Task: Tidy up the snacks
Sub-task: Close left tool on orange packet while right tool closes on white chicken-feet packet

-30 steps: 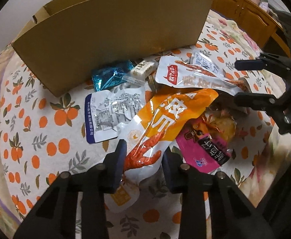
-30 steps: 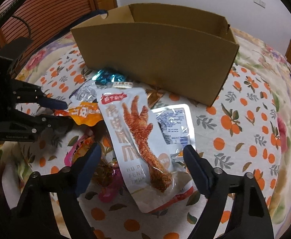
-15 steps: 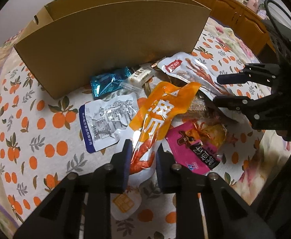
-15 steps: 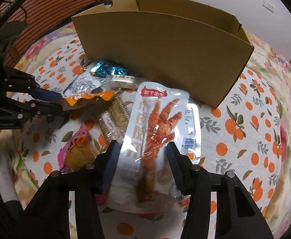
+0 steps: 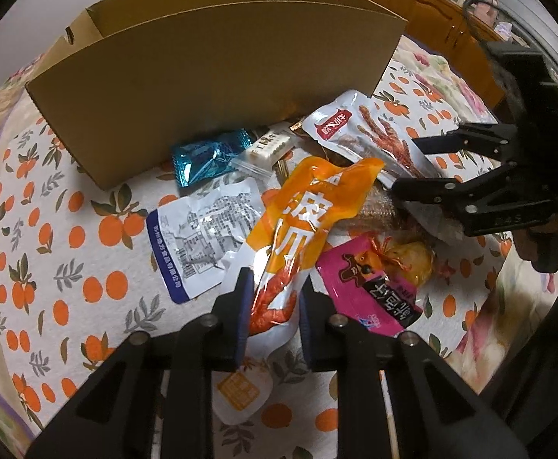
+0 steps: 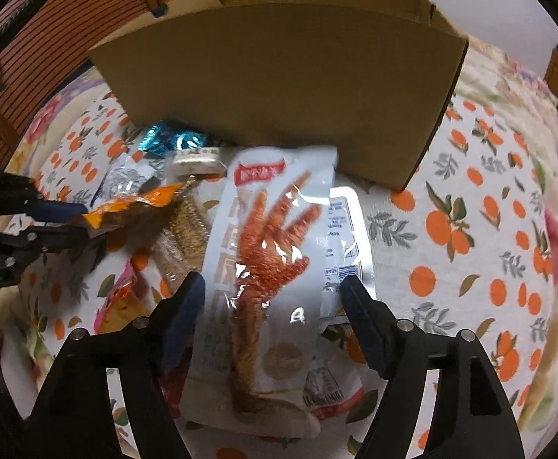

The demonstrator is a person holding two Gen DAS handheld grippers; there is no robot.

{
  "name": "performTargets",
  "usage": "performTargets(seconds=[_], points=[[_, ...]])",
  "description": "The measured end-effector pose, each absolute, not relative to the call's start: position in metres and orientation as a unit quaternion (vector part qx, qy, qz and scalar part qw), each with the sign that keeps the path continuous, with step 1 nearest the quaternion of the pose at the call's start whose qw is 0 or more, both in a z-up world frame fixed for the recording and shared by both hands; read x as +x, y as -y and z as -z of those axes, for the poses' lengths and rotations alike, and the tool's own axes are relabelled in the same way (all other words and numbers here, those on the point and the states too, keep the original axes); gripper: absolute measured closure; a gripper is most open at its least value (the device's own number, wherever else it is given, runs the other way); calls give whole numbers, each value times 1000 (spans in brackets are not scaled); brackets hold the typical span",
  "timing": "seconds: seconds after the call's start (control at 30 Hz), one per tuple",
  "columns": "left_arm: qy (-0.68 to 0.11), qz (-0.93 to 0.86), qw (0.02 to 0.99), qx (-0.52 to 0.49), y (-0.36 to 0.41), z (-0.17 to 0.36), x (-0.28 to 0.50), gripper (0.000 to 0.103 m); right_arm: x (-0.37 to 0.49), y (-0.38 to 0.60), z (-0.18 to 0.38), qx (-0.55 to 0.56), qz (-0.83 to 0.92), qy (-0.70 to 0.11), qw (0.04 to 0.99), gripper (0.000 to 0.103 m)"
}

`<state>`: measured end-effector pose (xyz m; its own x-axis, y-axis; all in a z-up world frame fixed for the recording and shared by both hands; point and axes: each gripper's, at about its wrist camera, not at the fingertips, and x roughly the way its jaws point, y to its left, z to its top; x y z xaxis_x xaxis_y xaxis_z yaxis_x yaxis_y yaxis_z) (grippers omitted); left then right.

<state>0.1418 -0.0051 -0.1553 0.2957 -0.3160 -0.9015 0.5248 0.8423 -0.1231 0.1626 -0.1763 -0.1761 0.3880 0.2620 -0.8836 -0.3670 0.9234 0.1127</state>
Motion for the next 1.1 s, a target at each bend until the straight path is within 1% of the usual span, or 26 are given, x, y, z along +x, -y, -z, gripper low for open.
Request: performTargets(seconds=[0.13,0.17,0.2,0.23,0.27,0.3,0.67,0.73,0.8,0.87,0.97,1.03,1.07,1.1], points=[[-532,264,798,96,4,156,142,84,169,182,181,-18,-198,-527,826,24],[-533,265,798,98,5,157,142,84,170,182,181,-14,-199,-527,826,24],[-533,265,797,100,6,157,141,84,169,182,181,-16,-201,-526,826,35],[-533,266,797,102,7,158,141,84,168,182,179,-16,-208,-524,826,41],[-531,266,797,105,7,158,140,84,167,181,176,-16,-214,-522,826,50],[-530,266,798,105,7,158,140,84,166,181,174,-21,-208,-520,828,64],[-529,268,800,91,2,150,138,87,154,177,164,-21,-235,-508,828,67],[-528,270,800,92,2,148,136,88,152,177,160,-20,-238,-505,829,73],[-529,268,800,94,2,147,135,89,151,177,154,-15,-240,-498,833,88],[-531,267,798,95,2,148,135,89,153,179,150,-13,-236,-504,831,91],[-537,265,796,88,2,150,137,89,155,175,151,-19,-232,-510,828,91],[-534,266,798,88,2,148,137,89,159,178,154,0,-233,-516,824,90],[-534,267,798,86,2,148,137,89,160,179,155,5,-231,-520,823,86],[-535,267,797,85,2,149,137,89,162,181,159,2,-219,-524,823,80]])
